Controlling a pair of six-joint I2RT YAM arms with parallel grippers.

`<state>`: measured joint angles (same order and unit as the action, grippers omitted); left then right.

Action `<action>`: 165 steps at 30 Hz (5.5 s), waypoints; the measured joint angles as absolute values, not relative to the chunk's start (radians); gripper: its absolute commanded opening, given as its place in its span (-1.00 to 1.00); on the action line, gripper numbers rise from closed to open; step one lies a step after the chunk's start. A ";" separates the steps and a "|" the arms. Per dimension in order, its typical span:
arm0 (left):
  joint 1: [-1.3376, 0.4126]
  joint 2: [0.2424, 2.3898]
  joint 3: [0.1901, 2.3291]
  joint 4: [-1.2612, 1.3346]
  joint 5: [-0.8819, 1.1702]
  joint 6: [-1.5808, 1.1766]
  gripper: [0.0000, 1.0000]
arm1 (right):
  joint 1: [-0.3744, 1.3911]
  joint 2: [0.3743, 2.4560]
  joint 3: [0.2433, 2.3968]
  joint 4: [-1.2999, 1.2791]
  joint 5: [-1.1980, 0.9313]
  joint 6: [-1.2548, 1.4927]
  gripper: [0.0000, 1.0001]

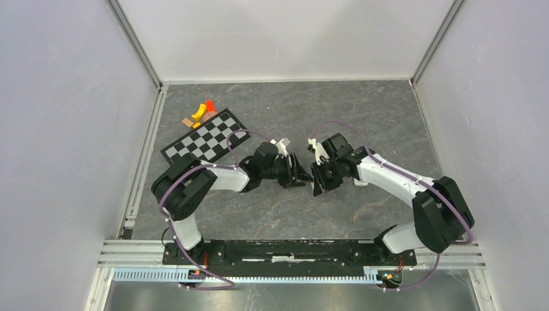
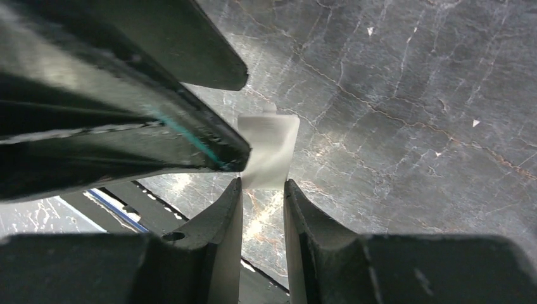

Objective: Load the batteries into the remote control

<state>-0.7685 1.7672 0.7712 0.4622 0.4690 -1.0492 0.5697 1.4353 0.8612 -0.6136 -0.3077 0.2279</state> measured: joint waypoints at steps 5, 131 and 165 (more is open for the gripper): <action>-0.770 1.804 0.773 0.520 0.490 -1.077 0.08 | 0.570 1.420 0.867 -0.606 -0.339 0.239 -0.38; -0.508 1.447 0.728 0.038 0.183 -0.888 0.82 | 0.548 1.400 0.538 0.142 -0.168 0.664 -1.00; -0.500 1.713 0.974 -0.117 0.160 -0.710 0.36 | 0.337 1.682 0.875 -0.046 -0.679 0.582 -1.00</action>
